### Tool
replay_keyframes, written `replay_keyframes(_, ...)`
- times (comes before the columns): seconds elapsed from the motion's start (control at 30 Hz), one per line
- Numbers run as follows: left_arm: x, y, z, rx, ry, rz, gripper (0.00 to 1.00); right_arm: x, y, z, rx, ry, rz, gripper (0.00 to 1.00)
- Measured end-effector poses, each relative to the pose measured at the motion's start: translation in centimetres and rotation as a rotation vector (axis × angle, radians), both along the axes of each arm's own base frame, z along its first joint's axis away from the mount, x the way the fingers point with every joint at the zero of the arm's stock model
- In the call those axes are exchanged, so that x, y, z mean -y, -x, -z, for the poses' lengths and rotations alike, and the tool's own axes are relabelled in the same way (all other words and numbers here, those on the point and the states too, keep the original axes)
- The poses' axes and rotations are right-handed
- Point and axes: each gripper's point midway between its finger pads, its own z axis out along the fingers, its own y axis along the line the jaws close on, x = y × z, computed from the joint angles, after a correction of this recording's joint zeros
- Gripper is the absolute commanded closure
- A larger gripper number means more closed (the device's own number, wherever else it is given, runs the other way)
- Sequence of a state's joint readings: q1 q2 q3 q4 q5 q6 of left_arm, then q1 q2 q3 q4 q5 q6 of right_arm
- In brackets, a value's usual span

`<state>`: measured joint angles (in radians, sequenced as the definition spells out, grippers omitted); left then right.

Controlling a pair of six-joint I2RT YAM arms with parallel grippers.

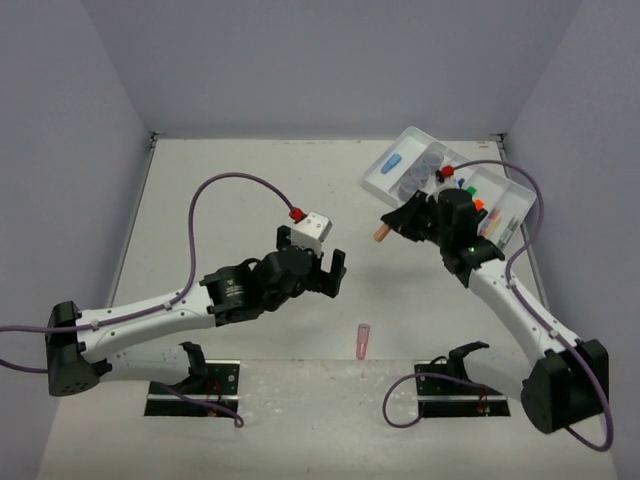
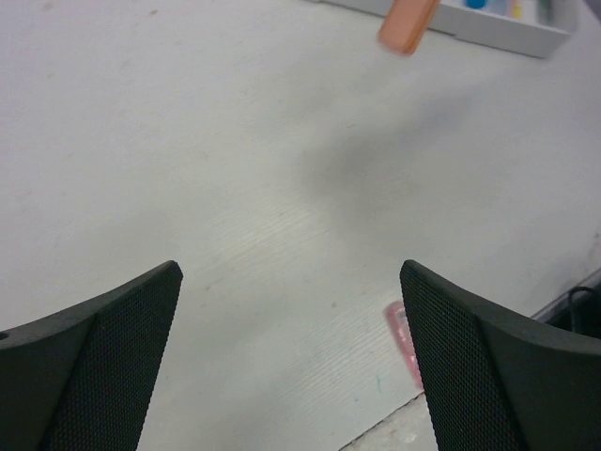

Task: Sort the stationery into containers
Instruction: Place the stationery in the storage box, then pick up the stationery from the corner of the board.

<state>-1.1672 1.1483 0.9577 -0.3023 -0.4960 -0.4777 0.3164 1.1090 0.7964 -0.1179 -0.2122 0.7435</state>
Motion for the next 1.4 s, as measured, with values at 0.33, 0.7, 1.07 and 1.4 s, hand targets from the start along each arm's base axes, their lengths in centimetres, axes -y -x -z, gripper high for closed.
replay_keyframes(0.33,-10.7,1.2,-1.9,-0.003,-0.081,-0.248,0.00,7.7,-22.1,-0.7,-0.077,0.219,0.320,1.00)
replay_keyframes(0.7,-14.7,2.3,-0.4,0.022,-0.064,-0.286,0.00,8.5,-28.2,10.2,-0.304,0.354,0.291,0.36)
replay_keyframes(1.07,-15.7,2.2,0.2,0.018,-0.102,-0.326,0.00,7.9,-23.8,3.0,-0.238,0.389,0.219,0.20)
replay_keyframes(1.4,-19.4,1.5,0.0,0.051,-0.107,-0.504,0.00,-0.6,1.3,-2.6,-0.018,0.441,-0.043,0.01)
